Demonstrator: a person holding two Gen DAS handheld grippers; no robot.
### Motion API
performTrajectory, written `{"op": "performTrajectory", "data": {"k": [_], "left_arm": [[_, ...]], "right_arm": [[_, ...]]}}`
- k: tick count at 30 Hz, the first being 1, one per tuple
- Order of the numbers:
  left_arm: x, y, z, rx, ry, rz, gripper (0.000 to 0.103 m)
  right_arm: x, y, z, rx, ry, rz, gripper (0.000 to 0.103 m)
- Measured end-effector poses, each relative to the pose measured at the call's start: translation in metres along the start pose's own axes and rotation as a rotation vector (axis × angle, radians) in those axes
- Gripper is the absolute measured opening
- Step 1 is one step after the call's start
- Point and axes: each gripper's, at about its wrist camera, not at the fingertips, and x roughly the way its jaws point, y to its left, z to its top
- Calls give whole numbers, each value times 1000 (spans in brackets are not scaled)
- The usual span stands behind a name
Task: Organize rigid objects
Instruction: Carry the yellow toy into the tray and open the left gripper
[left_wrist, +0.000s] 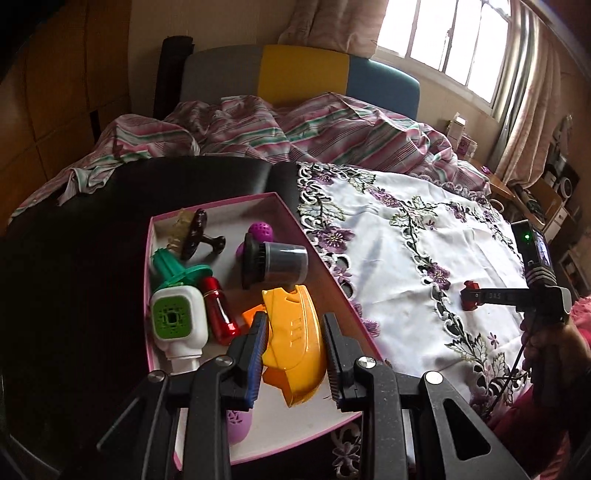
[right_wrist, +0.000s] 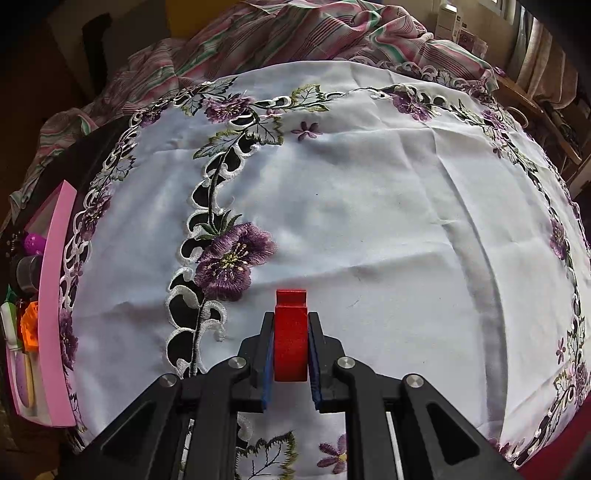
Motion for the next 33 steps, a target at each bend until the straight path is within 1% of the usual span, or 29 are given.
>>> {"op": "performTrajectory", "data": {"k": [16,21,29,33], "left_arm": [[-1,16,-10,-25,15,10,29],[-5,30,-13,-62,20,12,29],[-18,51,-18,-96,5,35,29],[-25,63,-22,-124,1,16,29]], "right_arm": [[0,0,0,-9,-3,-5,14],[-2,0,0,-11,-11,-5,14],[-5,0,1,-13,-29,-5,14],[-8,0,1,-11,-46,4,14]]}}
